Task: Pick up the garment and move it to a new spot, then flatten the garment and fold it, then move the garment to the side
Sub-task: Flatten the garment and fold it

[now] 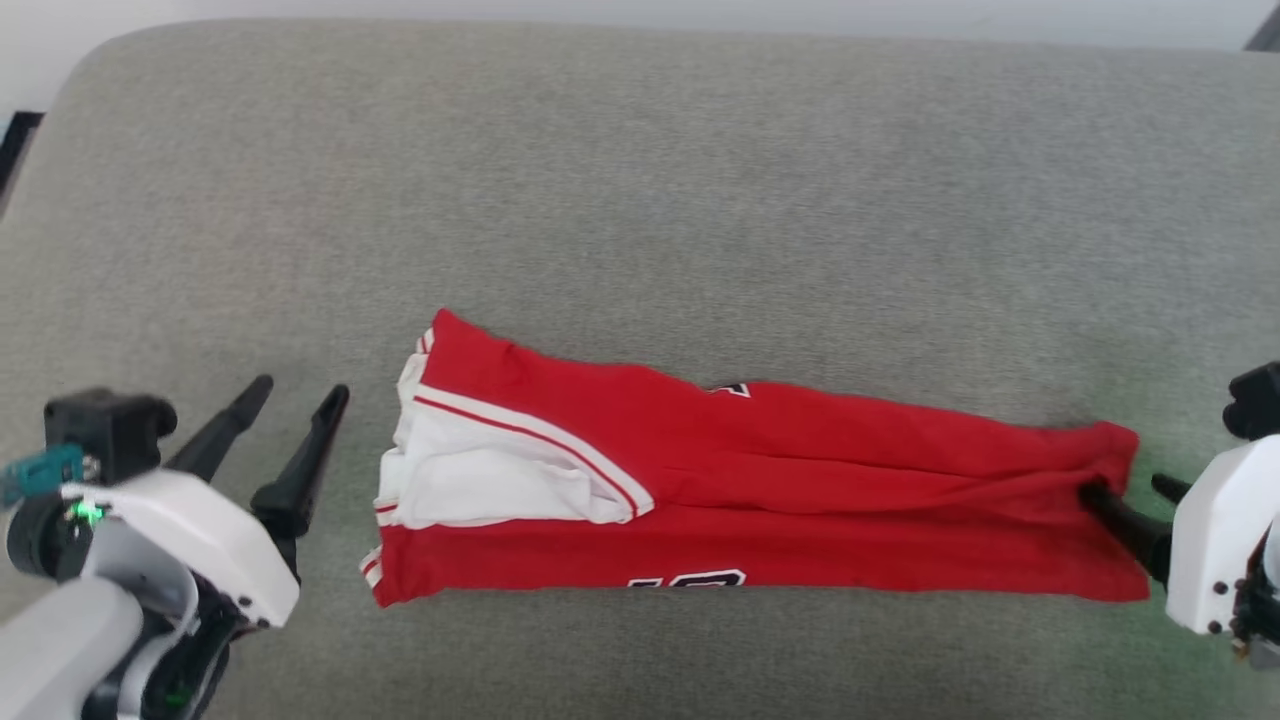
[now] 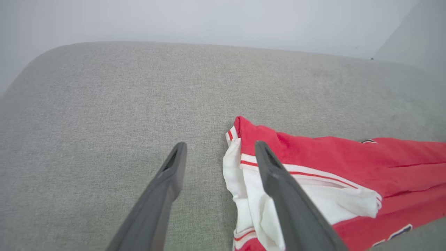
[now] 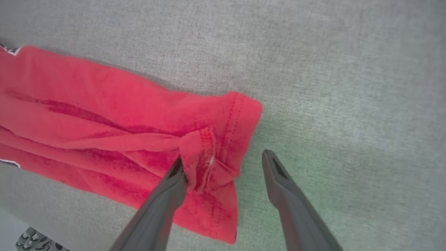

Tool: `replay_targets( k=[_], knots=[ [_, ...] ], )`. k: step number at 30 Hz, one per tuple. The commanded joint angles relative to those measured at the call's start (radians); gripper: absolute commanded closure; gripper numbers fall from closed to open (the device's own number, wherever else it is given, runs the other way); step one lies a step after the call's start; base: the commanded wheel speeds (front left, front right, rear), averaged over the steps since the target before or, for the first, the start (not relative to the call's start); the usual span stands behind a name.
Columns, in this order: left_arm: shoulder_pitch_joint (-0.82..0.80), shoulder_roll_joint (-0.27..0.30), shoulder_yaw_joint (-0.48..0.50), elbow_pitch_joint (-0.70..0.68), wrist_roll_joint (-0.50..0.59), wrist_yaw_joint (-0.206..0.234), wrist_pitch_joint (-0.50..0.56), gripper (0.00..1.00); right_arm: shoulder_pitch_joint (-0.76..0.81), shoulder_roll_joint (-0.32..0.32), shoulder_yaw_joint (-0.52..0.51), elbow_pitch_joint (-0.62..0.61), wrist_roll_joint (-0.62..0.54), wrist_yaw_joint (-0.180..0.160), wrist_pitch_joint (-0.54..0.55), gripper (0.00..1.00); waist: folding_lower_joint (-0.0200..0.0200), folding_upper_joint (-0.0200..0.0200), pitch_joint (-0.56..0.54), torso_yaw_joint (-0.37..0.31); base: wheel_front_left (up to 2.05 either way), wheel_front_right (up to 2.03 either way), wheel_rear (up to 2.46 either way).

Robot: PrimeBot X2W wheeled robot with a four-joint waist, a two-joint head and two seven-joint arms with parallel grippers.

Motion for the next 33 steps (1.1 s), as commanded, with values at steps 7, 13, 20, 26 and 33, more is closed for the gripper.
replay_targets(
  k=[7, 13, 20, 26, 33],
  knots=[
    [0.086, -0.038, 0.039, 0.033, -0.002, -0.011, -0.074, 0.00, -0.017, -0.003, 0.042, 0.119, 0.020, 0.000, -0.001, 0.00, 0.0000, -0.0001, 0.012, 0.050, 0.00, 0.00, 0.00],
    [0.157, -0.101, 0.137, 0.065, 0.033, -0.031, -0.091, 0.00, -0.042, -0.003, 0.130, 0.213, 0.074, 0.000, 0.025, 0.31, 0.0000, -0.0001, 0.011, 0.073, 0.00, 0.00, 0.00],
    [0.293, -0.213, 0.349, 0.076, 0.134, -0.091, -0.090, 0.00, -0.079, -0.033, 0.136, 0.219, 0.164, 0.002, 0.034, 1.00, 0.0000, -0.0001, -0.001, 0.080, 0.00, 0.00, 0.00],
    [0.397, -0.292, 0.473, 0.093, 0.220, -0.147, -0.089, 0.00, -0.093, -0.072, 0.087, 0.188, 0.193, 0.002, 0.044, 1.00, 0.0000, -0.0001, -0.020, 0.068, 0.00, 0.00, 0.00],
    [0.458, -0.358, 0.554, 0.100, 0.275, -0.190, -0.089, 0.00, -0.091, -0.120, -0.011, 0.207, 0.183, -0.001, 0.045, 1.00, 0.0000, -0.0001, -0.037, 0.049, 0.00, 0.00, 0.00]
  ],
)
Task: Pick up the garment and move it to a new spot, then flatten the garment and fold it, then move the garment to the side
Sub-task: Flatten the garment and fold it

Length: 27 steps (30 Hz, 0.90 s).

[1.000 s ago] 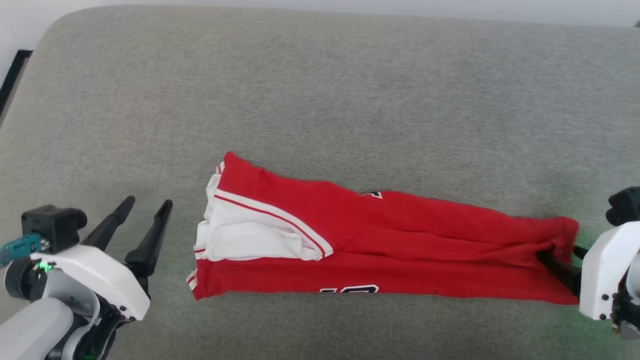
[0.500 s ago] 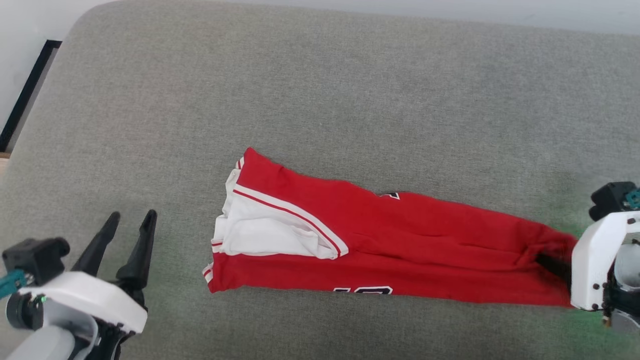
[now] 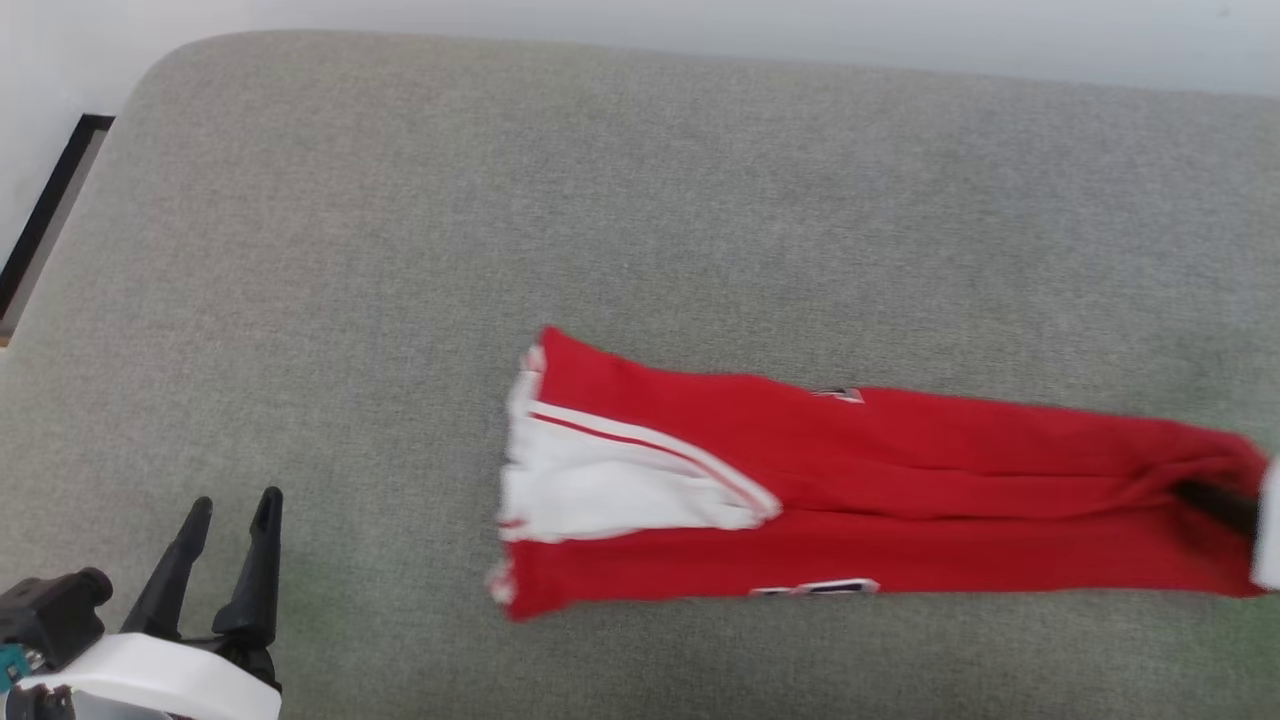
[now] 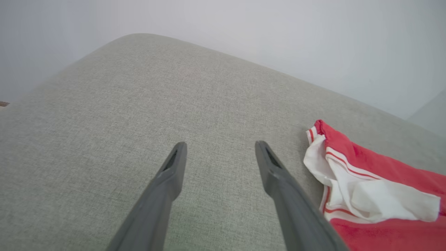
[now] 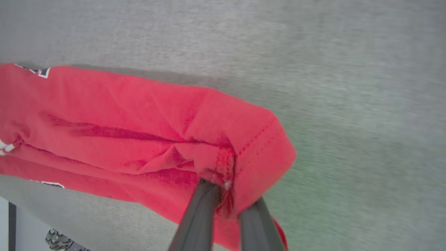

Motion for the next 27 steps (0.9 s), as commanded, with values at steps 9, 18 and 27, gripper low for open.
replay_targets(
  k=[9, 18, 27],
  knots=[
    [0.031, -0.048, 0.061, 0.011, 0.056, -0.034, -0.004, 0.00, -0.019, -0.088, -0.147, 0.107, -0.077, -0.001, 0.007, 1.00, 0.0000, -0.0001, -0.011, -0.024, 0.00, 0.00, 0.00],
    [0.034, -0.073, 0.079, 0.023, 0.074, -0.047, -0.004, 0.00, -0.013, -0.037, -0.086, -0.027, -0.048, -0.001, 0.081, 1.00, 0.0000, -0.0001, -0.026, -0.037, 0.00, 0.00, 0.00],
    [0.021, -0.081, 0.068, 0.023, 0.072, -0.053, 0.001, 0.00, 0.038, 0.054, 0.072, -0.282, -0.029, -0.001, 0.132, 1.00, 0.0000, -0.0001, -0.039, -0.002, 0.00, 0.00, 0.00]
  ],
)
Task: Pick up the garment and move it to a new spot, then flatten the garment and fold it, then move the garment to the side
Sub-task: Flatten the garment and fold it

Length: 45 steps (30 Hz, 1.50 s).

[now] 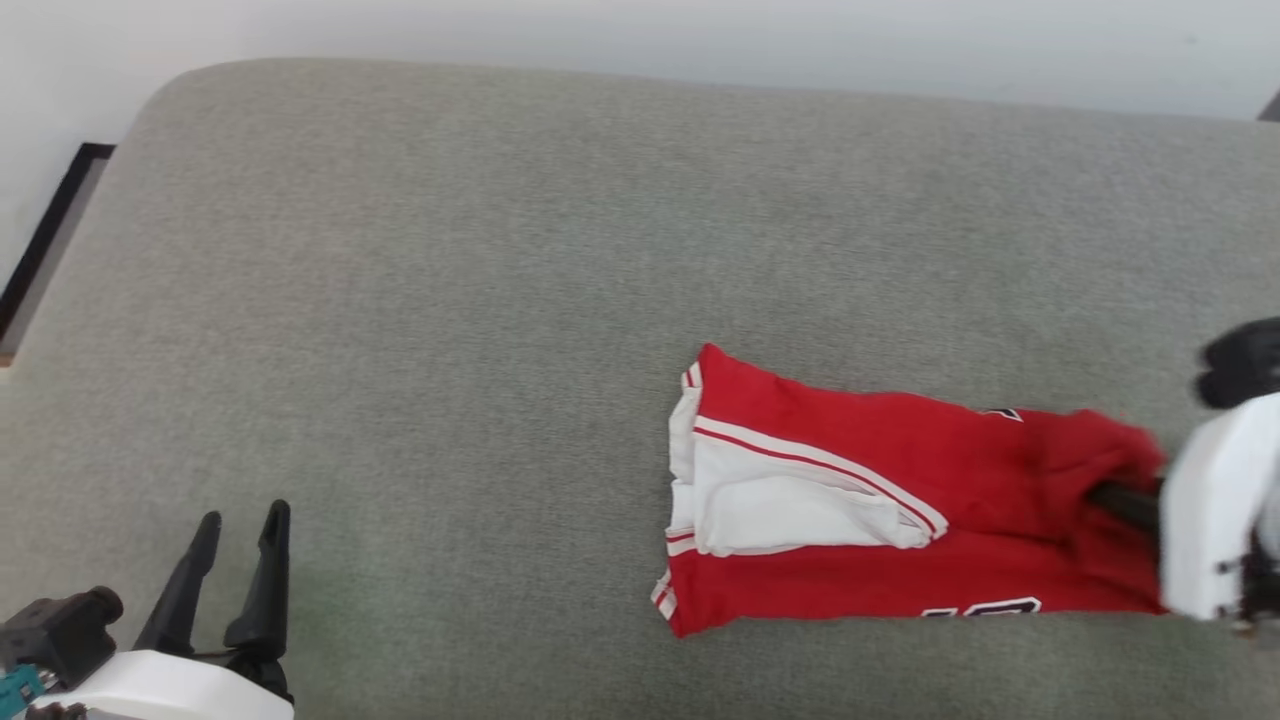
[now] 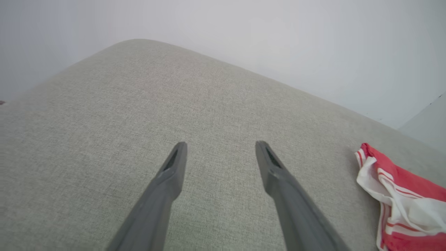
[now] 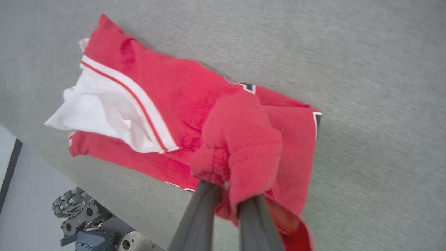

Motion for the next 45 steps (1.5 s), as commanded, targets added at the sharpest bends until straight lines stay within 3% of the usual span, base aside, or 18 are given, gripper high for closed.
replay_targets(
  k=[1, 11, 18, 19, 21, 22, 32, 45],
  knots=[
    [-0.013, -0.003, -0.005, 0.001, 0.008, -0.006, 0.002, 0.00, 0.007, 0.019, 0.037, -0.024, 0.000, 0.000, -0.003, 1.00, 0.0000, -0.0001, -0.004, 0.019, 0.00, 0.00, 0.00],
    [-0.053, -0.026, -0.041, 0.018, 0.013, -0.020, 0.011, 0.00, -0.067, 0.078, 0.216, 0.023, -0.001, 0.000, -0.064, 1.00, 0.0000, -0.0001, -0.008, 0.102, 0.00, 0.00, 0.00],
    [-0.086, -0.047, -0.067, 0.045, 0.019, -0.037, 0.011, 0.00, -0.160, 0.103, 0.364, 0.164, 0.009, 0.000, -0.135, 1.00, 0.0000, -0.0001, -0.010, 0.161, 0.00, 0.00, 0.00],
    [-0.087, -0.049, -0.070, 0.048, 0.018, -0.040, 0.010, 0.00, -0.170, 0.105, 0.372, 0.180, 0.009, 0.000, -0.144, 0.89, 0.0000, -0.0001, -0.010, 0.166, 0.00, 0.00, 0.00],
    [-0.090, -0.053, -0.071, 0.054, 0.016, -0.044, 0.008, 0.00, -0.189, 0.108, 0.394, 0.204, 0.012, 0.000, -0.160, 0.56, 0.0000, -0.0001, -0.011, 0.174, 0.00, 0.00, 0.00],
    [-0.091, -0.055, -0.069, 0.056, 0.016, -0.044, 0.006, 0.00, -0.198, 0.108, 0.400, 0.213, 0.014, 0.000, -0.166, 0.00, 0.0000, -0.0001, -0.012, 0.175, 0.00, 0.00, 0.00],
    [-0.055, -0.061, -0.027, 0.042, 0.048, -0.057, -0.005, 0.00, -0.207, 0.077, 0.405, 0.162, 0.066, 0.000, -0.193, 0.00, 0.0000, -0.0001, -0.044, 0.153, 0.00, 0.00, 0.00],
    [0.007, -0.086, 0.060, -0.013, 0.113, -0.043, -0.006, 0.00, -0.075, 0.053, 0.197, 0.058, 0.050, 0.000, -0.325, 0.00, 0.0000, -0.0001, -0.109, 0.082, 0.00, 0.00, 0.00]
  ],
)
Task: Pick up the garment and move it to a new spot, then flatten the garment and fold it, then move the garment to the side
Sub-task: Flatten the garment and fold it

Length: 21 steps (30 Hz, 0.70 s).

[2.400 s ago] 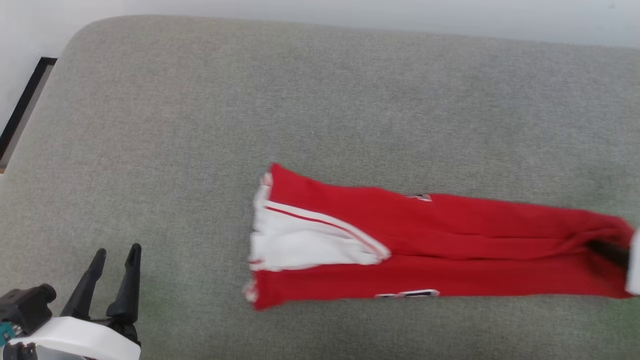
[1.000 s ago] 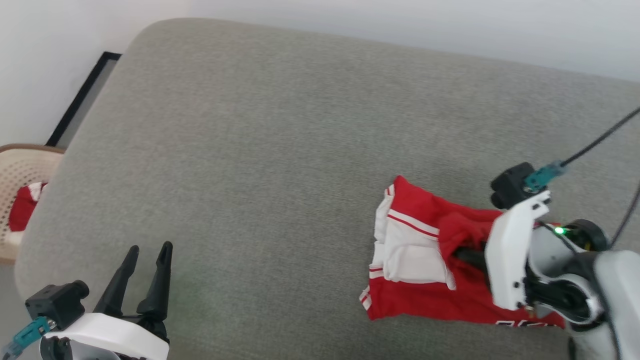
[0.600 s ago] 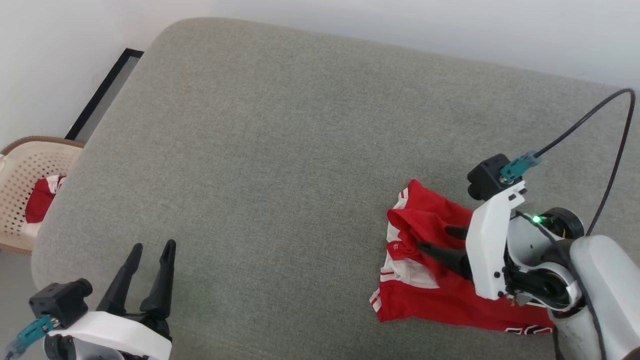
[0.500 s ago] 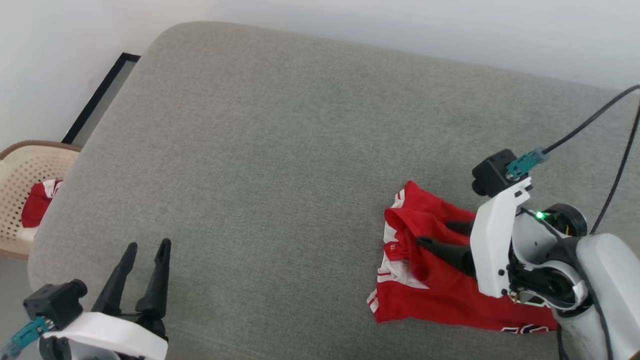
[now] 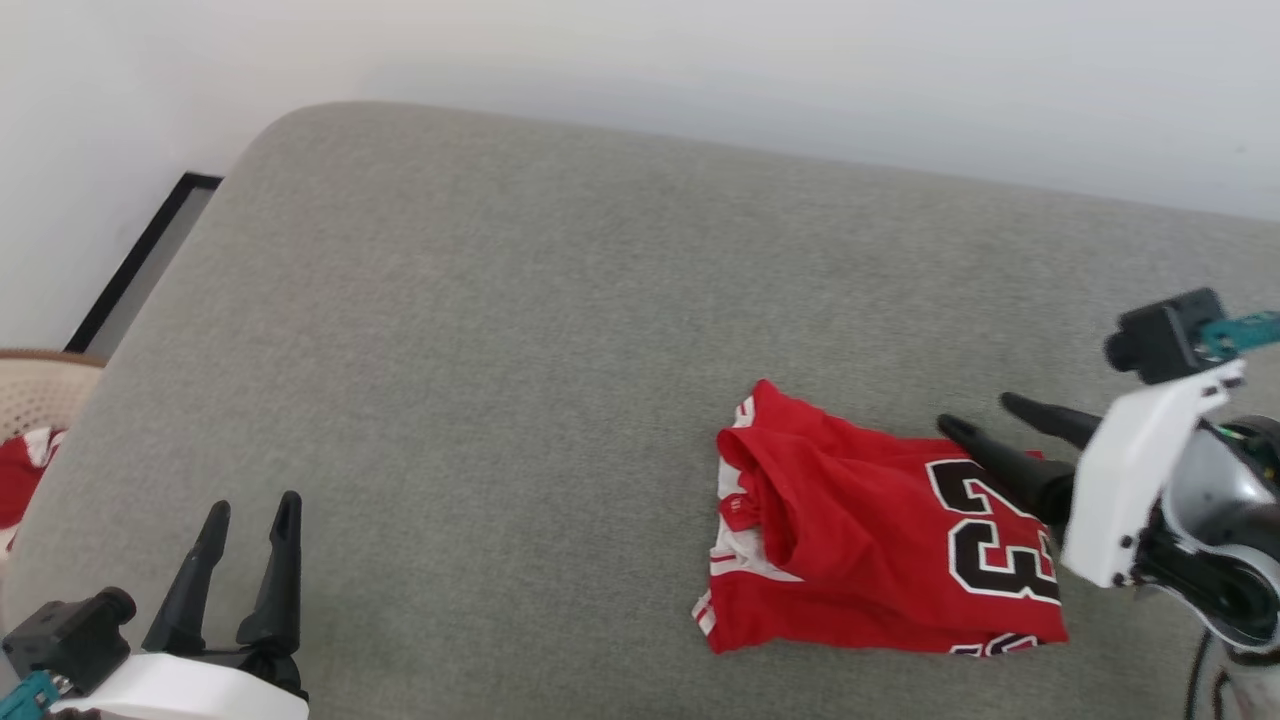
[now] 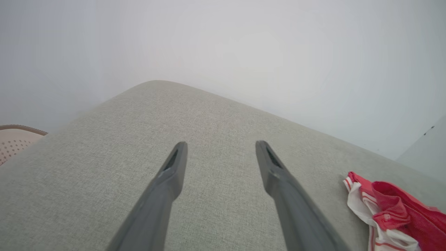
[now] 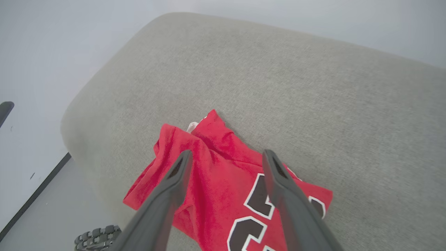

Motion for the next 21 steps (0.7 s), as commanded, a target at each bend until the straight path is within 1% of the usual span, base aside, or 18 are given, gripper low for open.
replay_targets(
  k=[1, 6, 11, 12, 21],
  knots=[
    [0.011, -0.008, 0.009, -0.007, 0.011, 0.003, -0.005, 0.00, 0.023, 0.003, -0.019, -0.008, -0.008, 0.000, -0.024, 0.00, 0.0000, 0.0000, -0.013, -0.019, 0.00, 0.00, 0.00],
    [0.030, -0.022, 0.036, -0.020, 0.032, 0.009, -0.004, 0.00, 0.088, -0.003, -0.077, -0.014, -0.034, 0.000, -0.129, 0.00, 0.0000, 0.0000, -0.031, -0.065, 0.00, 0.00, 0.00],
    [0.049, -0.032, 0.062, -0.027, 0.057, 0.004, -0.004, 0.00, 0.144, -0.001, -0.123, -0.007, -0.079, 0.000, -0.286, 0.00, 0.0000, 0.0000, -0.046, -0.112, 0.00, 0.00, 0.00],
    [0.049, -0.032, 0.062, -0.027, 0.057, 0.004, -0.004, 0.00, 0.144, -0.001, -0.123, -0.007, -0.079, 0.000, -0.286, 0.00, 0.0000, 0.0000, -0.046, -0.112, 0.00, 0.00, 0.00],
    [0.091, -0.043, 0.109, -0.023, 0.099, -0.011, -0.003, 0.00, 0.229, 0.013, -0.163, 0.069, -0.140, 0.000, -0.597, 0.00, 0.0000, 0.0000, -0.089, -0.194, 0.00, 0.00, 0.00]
  ],
)
